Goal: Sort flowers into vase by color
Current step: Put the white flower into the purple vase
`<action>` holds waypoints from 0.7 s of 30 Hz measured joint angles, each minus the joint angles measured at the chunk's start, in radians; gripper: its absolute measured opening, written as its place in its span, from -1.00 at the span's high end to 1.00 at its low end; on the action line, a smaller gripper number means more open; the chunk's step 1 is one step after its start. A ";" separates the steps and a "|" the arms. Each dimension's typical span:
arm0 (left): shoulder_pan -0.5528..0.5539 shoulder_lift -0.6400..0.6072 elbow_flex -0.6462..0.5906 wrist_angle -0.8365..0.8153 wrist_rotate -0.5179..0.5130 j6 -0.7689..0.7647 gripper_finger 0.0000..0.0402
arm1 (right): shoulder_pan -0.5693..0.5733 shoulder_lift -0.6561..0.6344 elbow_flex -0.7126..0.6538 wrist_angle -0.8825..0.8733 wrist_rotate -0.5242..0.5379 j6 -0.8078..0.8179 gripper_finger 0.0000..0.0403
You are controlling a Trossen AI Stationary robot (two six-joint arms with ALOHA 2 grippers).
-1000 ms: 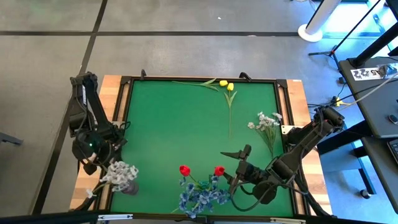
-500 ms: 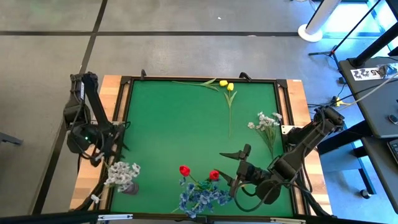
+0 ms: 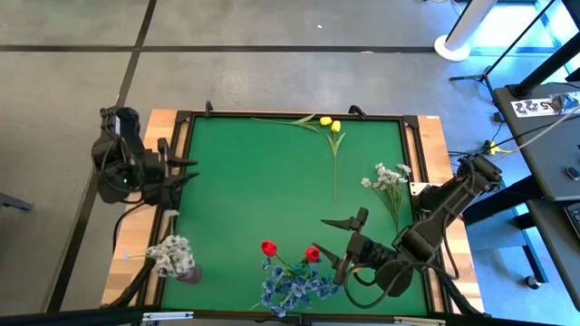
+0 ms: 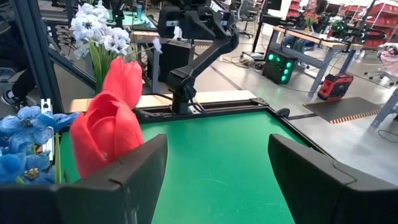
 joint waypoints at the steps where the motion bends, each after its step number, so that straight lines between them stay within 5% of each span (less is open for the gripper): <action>1: 0.007 -0.005 0.000 0.001 0.010 -0.021 0.29 | 0.000 0.000 0.000 0.000 0.000 0.000 -0.39; 12: 0.042 -0.002 -0.049 0.187 0.007 -0.034 0.29 | -0.034 -0.033 0.000 0.006 0.104 -0.001 -0.39; 21: 0.106 0.013 -0.156 0.289 -0.151 -0.009 0.29 | -0.232 -0.068 0.000 0.006 -0.121 -0.001 -0.39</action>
